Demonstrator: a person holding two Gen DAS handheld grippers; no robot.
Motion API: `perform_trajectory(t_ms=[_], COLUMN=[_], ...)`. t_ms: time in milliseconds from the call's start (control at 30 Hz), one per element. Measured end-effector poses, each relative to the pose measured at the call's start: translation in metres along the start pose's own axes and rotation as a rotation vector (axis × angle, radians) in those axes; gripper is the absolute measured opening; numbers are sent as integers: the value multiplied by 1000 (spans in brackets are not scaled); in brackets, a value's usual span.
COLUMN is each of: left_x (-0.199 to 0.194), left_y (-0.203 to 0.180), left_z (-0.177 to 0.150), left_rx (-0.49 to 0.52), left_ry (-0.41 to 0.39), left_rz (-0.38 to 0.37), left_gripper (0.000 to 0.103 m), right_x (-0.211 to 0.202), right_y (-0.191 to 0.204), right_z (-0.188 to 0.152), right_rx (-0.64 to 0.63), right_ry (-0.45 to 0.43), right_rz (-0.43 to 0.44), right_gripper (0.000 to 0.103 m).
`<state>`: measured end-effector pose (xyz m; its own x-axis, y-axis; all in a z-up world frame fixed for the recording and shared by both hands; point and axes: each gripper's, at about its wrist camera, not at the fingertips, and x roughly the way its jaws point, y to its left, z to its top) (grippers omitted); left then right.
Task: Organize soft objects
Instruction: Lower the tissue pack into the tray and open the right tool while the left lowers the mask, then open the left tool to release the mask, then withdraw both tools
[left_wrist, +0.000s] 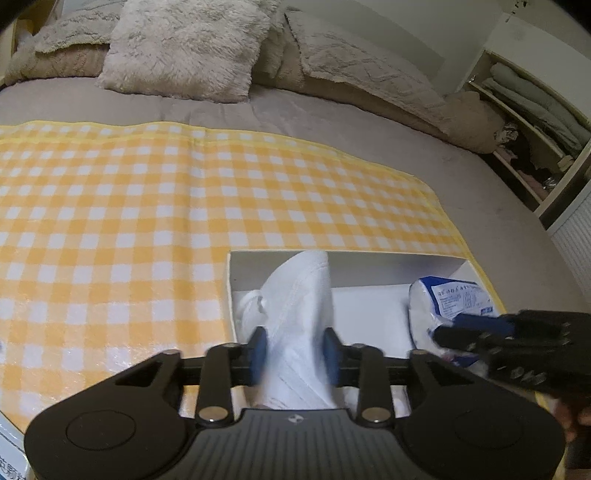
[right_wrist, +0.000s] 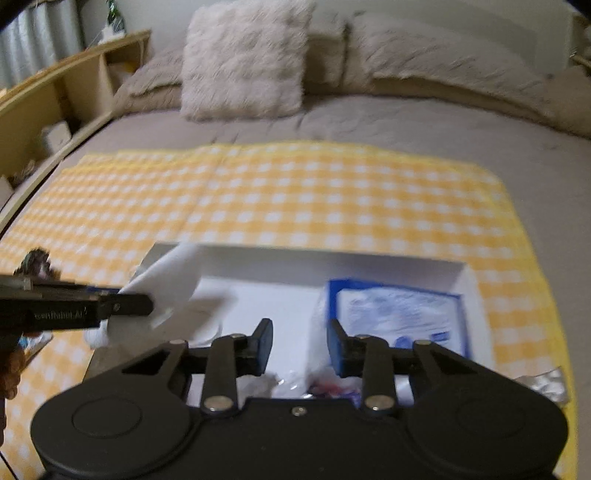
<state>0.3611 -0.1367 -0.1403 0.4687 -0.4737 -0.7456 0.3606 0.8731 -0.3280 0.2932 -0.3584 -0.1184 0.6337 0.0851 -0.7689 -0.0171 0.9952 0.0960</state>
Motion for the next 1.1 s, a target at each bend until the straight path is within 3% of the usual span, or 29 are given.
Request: perform_trajectory(t_ms=[67,167,233,400,600,767,1100], left_x=[0,0,1,6,14,17,-4], left_y=[-2,-5,-7,-20,-40,-42,-38], left_z=[-1,-1,-1,-2,-6,-10,-10], left_rx=[6,13,13,36,120,153,149], left_ry=[2,10,18,29,61,82,34], left_rz=[-9,-26,-53,-136,-143,-126,-50], left_gripper=[43,43,43,45,43,43,45], right_x=[8,17,17,6,-2,-19,-40], right_y=[5,1,-8,-25,-31,-50,-61], right_z=[-3,-7,-10,-14,-19,-13,-19], right_rx=[-36,-60,-49,-5,-7,130,153], right_ry=[28,60,70,51,41,-28,-58], right_rz=[-28,-137,-187,-160,-143,-70,-115], right_gripper=[32,33,38,40,40,46,56])
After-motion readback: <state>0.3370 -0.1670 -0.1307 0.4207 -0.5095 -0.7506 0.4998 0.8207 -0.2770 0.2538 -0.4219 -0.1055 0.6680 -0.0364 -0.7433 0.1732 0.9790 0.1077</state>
